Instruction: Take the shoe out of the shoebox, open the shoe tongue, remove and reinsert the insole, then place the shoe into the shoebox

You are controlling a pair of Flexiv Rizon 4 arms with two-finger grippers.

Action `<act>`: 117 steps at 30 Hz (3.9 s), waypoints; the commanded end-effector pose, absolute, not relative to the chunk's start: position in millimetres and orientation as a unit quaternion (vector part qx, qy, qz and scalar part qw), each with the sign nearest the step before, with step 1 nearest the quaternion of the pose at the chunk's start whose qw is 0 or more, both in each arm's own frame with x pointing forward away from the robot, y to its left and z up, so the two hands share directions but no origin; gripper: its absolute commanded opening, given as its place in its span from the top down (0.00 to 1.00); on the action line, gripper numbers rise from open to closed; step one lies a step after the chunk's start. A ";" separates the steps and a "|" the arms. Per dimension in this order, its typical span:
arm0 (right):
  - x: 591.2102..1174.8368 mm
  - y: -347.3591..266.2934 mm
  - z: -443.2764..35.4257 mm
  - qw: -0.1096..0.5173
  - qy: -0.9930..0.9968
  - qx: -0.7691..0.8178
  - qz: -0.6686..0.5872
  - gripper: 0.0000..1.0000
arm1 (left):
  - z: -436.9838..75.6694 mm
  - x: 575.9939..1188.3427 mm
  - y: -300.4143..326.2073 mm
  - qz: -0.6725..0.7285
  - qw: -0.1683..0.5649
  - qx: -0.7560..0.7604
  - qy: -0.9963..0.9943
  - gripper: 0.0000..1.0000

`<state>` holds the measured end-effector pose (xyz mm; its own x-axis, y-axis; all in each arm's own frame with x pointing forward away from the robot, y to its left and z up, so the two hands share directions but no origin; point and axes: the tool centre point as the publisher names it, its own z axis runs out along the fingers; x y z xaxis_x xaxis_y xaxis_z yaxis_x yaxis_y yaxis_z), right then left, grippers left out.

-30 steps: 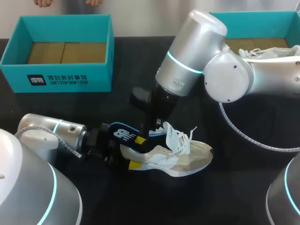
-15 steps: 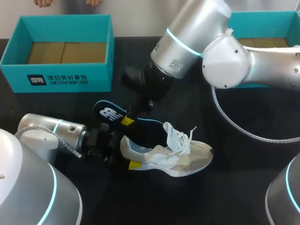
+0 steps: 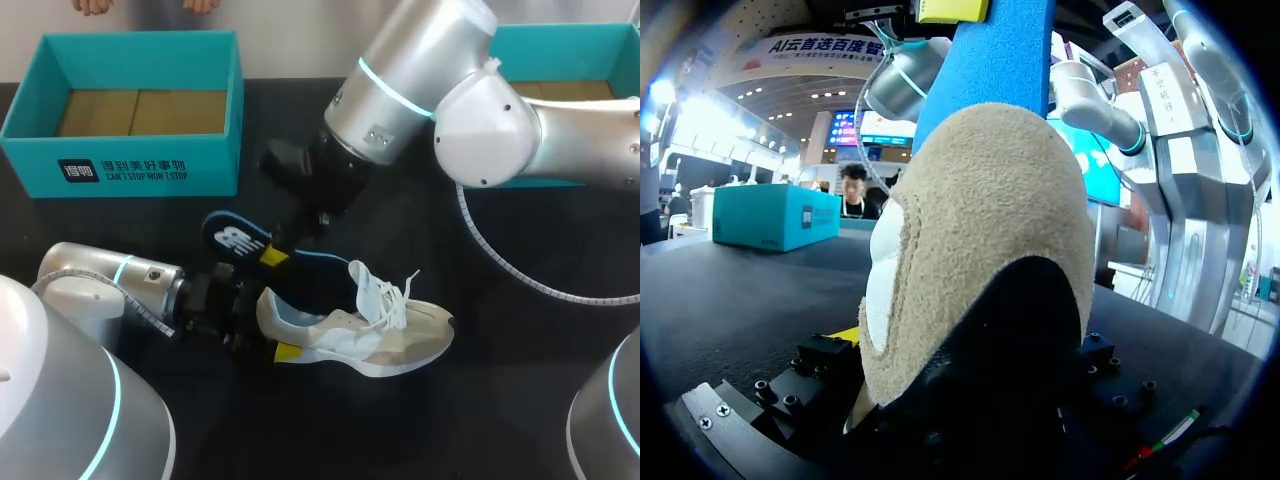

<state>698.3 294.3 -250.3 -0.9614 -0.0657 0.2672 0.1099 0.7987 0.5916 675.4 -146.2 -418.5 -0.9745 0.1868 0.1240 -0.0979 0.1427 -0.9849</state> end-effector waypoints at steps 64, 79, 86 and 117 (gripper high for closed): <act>627.9 234.0 30.4 0.036 -0.823 -0.070 -0.562 1.00 | -417.6 674.6 -146.4 0.654 0.108 -0.029 -0.748 1.00; 626.7 225.9 30.7 0.052 -0.801 -0.074 -0.591 1.00 | -417.6 674.6 -146.4 0.654 0.108 -0.029 -0.748 1.00; 606.4 207.6 39.8 0.077 -0.764 -0.062 -0.638 1.00 | -417.6 674.6 -146.4 0.654 0.108 -0.029 -0.748 1.00; 579.1 195.0 46.9 0.140 -0.758 -0.131 -0.623 1.00 | -417.0 674.9 -146.5 0.654 0.109 -0.031 -0.748 1.00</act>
<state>575.4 189.8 45.3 -0.9270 0.0267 0.3741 0.3725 0.1827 0.9099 675.3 -146.3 -418.4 -0.9745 0.1874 0.1236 -0.0975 0.1426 -0.9850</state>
